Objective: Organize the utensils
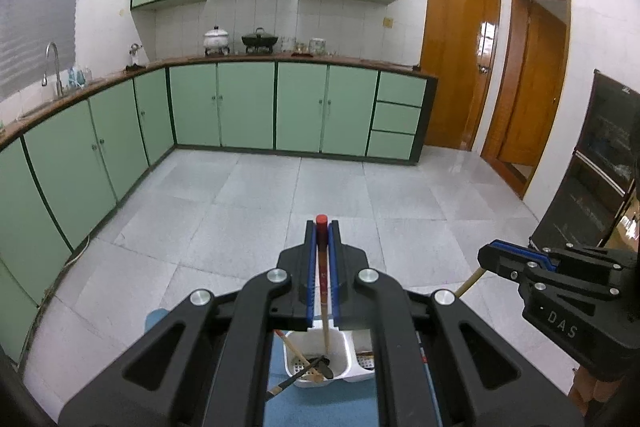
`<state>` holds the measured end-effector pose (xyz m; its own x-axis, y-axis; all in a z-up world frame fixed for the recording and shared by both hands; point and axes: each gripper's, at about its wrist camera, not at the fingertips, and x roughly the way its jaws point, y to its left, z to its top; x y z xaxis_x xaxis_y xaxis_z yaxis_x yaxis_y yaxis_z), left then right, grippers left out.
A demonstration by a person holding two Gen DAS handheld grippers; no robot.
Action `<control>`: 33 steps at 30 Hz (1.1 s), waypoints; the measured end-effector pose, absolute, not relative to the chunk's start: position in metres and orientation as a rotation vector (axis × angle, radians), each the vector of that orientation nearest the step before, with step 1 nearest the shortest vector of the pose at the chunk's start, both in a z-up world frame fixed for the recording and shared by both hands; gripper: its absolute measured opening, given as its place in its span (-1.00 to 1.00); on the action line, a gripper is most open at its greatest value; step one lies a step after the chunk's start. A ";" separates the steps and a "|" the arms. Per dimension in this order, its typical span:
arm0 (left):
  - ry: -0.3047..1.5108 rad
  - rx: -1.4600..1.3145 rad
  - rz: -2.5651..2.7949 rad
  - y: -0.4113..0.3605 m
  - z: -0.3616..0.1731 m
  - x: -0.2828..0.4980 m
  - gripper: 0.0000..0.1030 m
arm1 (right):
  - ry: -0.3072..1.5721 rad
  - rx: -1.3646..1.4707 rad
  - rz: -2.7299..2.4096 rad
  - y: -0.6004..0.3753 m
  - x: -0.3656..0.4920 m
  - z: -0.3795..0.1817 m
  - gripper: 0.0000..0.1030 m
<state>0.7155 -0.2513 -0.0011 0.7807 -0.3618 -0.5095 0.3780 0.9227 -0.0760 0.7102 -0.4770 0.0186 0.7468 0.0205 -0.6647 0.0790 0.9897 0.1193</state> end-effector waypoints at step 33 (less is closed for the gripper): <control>0.568 0.032 -0.313 -0.142 -0.001 0.615 0.83 | 0.595 0.179 -0.089 -0.468 0.573 0.013 0.51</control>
